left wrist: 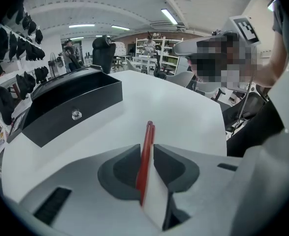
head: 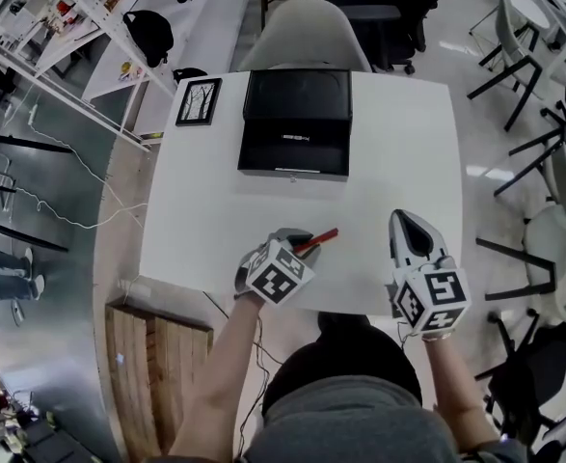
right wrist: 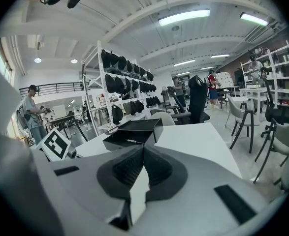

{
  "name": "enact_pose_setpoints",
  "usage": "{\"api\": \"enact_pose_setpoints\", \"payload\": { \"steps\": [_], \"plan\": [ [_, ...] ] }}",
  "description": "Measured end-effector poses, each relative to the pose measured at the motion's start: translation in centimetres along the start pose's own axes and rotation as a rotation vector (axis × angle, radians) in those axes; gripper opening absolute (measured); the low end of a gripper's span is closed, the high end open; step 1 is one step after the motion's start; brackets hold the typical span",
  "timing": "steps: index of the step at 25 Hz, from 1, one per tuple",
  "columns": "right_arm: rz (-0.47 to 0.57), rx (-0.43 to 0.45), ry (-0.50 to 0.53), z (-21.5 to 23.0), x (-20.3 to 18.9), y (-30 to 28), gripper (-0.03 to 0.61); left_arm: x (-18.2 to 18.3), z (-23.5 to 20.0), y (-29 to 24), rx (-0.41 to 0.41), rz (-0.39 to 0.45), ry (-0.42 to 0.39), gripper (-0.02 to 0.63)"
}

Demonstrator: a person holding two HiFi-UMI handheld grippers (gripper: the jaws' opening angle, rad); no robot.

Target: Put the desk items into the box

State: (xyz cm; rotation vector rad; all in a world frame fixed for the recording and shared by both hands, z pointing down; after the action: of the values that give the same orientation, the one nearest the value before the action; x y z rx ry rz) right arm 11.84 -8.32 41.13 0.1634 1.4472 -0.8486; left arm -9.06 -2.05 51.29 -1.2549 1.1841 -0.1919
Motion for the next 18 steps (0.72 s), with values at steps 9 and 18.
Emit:
{"api": "enact_pose_setpoints", "payload": {
  "steps": [9,18],
  "plan": [
    [-0.008,0.027,0.009,0.4,0.2,-1.0,0.003,0.3,0.0,-0.2,-0.006,-0.027,-0.018,0.061],
    [-0.016,0.060,0.014,0.4,0.6,-1.9,0.003,1.6,-0.6,1.4,0.022,0.024,-0.004,0.052]
  ]
}}
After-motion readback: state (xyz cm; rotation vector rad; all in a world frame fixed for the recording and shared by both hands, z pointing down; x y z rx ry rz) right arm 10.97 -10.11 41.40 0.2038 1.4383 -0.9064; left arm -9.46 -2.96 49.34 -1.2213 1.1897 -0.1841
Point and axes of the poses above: the fingertips, and each gripper's own axes: y backward along the fingers, z to its right, x out of its top, the point moved 9 cm from there along y, backward along the fingers, and after that the axes turned 4 degrees about -x, right-handed, at the moved point
